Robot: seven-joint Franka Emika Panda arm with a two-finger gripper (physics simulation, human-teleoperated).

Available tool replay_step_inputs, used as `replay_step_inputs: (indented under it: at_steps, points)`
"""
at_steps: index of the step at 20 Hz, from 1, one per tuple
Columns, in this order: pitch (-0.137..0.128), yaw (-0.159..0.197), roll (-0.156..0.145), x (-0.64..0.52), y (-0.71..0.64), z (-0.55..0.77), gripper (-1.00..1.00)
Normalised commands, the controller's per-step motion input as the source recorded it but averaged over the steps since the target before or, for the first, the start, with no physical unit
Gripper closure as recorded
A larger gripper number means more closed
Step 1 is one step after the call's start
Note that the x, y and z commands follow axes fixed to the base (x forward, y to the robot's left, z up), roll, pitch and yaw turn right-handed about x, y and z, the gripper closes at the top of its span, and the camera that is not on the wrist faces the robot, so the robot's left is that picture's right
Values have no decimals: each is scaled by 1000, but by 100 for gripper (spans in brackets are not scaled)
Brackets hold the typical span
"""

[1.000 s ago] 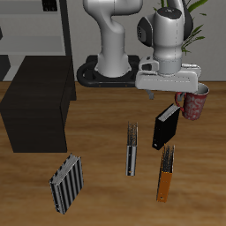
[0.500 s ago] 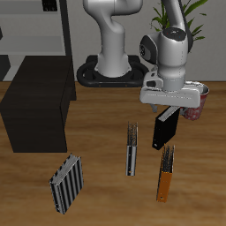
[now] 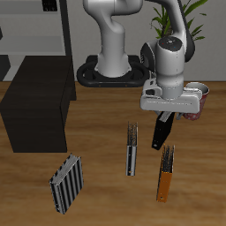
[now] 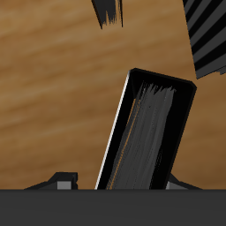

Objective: Place the black book flat on top of the shelf

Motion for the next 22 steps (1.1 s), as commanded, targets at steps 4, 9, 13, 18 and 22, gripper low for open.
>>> replay_step_inputs:
  at_steps: [4, 9, 13, 18, 22]
  points:
    - [-13, 1, -20, 59, -164, 75, 100]
    - [-28, 12, -28, -44, -261, 257, 100]
    - [-43, 46, -25, -148, -291, 373, 100]
    - [-21, 22, -55, -216, -368, 259, 100]
    - [9, 66, -57, -197, -418, 105, 100]
